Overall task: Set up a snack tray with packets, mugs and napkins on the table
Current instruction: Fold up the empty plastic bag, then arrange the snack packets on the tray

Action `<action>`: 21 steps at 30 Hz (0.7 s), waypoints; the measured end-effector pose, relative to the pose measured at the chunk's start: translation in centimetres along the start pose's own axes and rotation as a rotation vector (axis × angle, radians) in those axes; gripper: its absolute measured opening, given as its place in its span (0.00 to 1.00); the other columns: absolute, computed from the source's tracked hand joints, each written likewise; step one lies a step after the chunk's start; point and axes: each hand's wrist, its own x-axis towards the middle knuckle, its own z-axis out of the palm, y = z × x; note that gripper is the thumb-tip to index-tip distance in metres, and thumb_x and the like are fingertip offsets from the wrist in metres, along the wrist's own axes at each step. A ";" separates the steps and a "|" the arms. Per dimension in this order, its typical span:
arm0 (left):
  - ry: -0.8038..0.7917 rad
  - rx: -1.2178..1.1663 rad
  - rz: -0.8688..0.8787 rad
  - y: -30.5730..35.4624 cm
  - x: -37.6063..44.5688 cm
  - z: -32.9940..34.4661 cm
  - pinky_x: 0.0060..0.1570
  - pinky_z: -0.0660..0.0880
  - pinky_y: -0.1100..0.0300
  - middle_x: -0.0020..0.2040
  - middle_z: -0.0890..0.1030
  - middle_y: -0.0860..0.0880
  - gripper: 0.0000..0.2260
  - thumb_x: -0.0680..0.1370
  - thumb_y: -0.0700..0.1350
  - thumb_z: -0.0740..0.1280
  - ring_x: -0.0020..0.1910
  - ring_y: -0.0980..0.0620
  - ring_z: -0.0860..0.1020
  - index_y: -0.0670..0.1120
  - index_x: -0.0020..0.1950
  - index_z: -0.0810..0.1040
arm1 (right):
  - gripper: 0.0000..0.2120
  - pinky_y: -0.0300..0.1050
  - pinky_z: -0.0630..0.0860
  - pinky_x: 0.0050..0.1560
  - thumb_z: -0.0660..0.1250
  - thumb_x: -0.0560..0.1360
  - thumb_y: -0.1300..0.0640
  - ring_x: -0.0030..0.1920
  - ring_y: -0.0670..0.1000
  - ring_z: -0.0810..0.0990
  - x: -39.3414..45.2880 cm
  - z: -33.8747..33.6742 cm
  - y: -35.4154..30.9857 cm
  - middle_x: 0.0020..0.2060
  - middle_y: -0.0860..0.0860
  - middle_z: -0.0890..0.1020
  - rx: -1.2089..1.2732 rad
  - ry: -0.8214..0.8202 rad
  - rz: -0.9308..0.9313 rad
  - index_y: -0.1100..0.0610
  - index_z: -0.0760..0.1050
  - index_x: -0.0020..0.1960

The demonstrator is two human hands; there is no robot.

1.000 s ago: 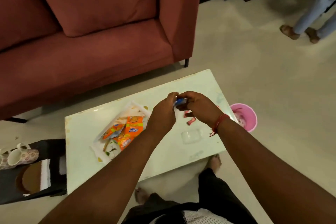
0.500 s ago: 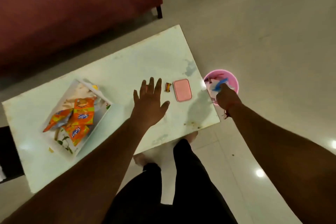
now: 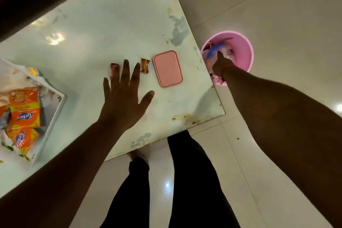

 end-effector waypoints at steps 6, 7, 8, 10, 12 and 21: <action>-0.005 0.018 -0.021 1.2 0.8 -1.0 0.73 0.49 0.34 0.81 0.44 0.43 0.35 0.78 0.67 0.45 0.79 0.39 0.44 0.52 0.79 0.41 | 0.30 0.53 0.77 0.57 0.53 0.83 0.54 0.50 0.59 0.77 0.0 -0.3 -0.8 0.56 0.62 0.74 -0.073 0.031 0.039 0.48 0.42 0.80; 0.003 0.017 -0.018 1.4 0.8 -1.5 0.73 0.49 0.34 0.81 0.44 0.43 0.35 0.78 0.68 0.44 0.79 0.39 0.45 0.52 0.79 0.41 | 0.28 0.54 0.76 0.60 0.51 0.84 0.52 0.53 0.60 0.77 -0.6 -0.5 -1.0 0.58 0.61 0.73 -0.081 0.051 0.032 0.48 0.42 0.80; 0.012 0.012 -0.014 1.7 0.7 -2.0 0.73 0.49 0.33 0.81 0.44 0.43 0.34 0.78 0.68 0.43 0.79 0.39 0.45 0.52 0.79 0.42 | 0.28 0.55 0.73 0.65 0.50 0.84 0.50 0.59 0.61 0.76 -0.9 -0.9 -1.0 0.65 0.61 0.70 -0.110 0.070 0.017 0.48 0.41 0.80; 0.029 -0.002 -0.009 2.2 0.5 -2.9 0.73 0.50 0.33 0.81 0.45 0.43 0.35 0.78 0.68 0.43 0.79 0.39 0.45 0.52 0.79 0.43 | 0.30 0.57 0.65 0.72 0.49 0.84 0.49 0.70 0.62 0.68 -1.9 -1.6 -1.3 0.77 0.61 0.59 -0.181 0.093 -0.015 0.50 0.38 0.80; 0.045 -0.019 -0.006 2.7 0.0 -4.0 0.73 0.50 0.33 0.81 0.46 0.43 0.35 0.77 0.69 0.43 0.79 0.39 0.46 0.52 0.79 0.44 | 0.30 0.59 0.61 0.74 0.47 0.84 0.47 0.74 0.62 0.63 -3.5 -2.2 -2.0 0.79 0.60 0.54 -0.252 0.118 -0.037 0.52 0.39 0.80; 0.162 -0.029 0.009 1.6 -5.7 -8.7 0.71 0.53 0.32 0.81 0.48 0.43 0.34 0.78 0.67 0.46 0.79 0.39 0.48 0.51 0.80 0.47 | 0.34 0.73 0.53 0.72 0.49 0.81 0.36 0.78 0.66 0.48 -15.7 -1.6 -8.1 0.80 0.57 0.47 -0.283 0.202 -0.060 0.48 0.41 0.80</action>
